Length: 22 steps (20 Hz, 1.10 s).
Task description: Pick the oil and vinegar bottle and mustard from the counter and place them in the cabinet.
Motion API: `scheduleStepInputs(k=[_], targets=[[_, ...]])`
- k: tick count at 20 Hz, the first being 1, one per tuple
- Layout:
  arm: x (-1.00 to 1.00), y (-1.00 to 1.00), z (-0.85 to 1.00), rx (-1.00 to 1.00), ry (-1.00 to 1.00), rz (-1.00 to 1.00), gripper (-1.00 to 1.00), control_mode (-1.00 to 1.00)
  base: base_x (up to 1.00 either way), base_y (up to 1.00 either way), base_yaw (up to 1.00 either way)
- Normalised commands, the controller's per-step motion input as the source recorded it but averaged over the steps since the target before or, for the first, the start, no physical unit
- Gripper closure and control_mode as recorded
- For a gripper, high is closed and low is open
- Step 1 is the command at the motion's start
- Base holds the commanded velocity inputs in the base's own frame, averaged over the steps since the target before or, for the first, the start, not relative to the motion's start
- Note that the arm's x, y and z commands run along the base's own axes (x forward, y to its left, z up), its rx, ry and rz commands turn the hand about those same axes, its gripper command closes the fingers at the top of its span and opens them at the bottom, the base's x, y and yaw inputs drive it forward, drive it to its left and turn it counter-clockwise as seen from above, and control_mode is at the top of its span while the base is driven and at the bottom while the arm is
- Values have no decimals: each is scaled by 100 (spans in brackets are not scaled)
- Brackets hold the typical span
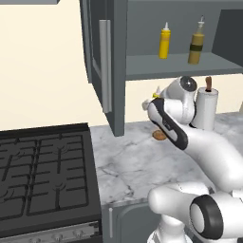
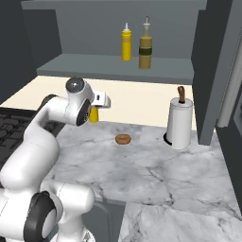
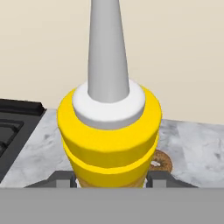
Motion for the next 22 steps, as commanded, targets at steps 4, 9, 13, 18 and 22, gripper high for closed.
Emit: scheduleStepInputs(k=[4, 9, 13, 18, 22], targets=[[0, 4, 79, 0, 0, 0, 100, -100, 0, 0, 0], [0, 2, 68, 0, -1, 0, 100, -100, 0, 0, 0], [0, 2, 59, 0, -5, 0, 100, -100, 0, 0, 0], [0, 0, 61, 0, -8, 0, 100, -100, 0, 0, 0], [1, 0, 59, 0, -11, 0, 100, -100, 0, 0, 0]])
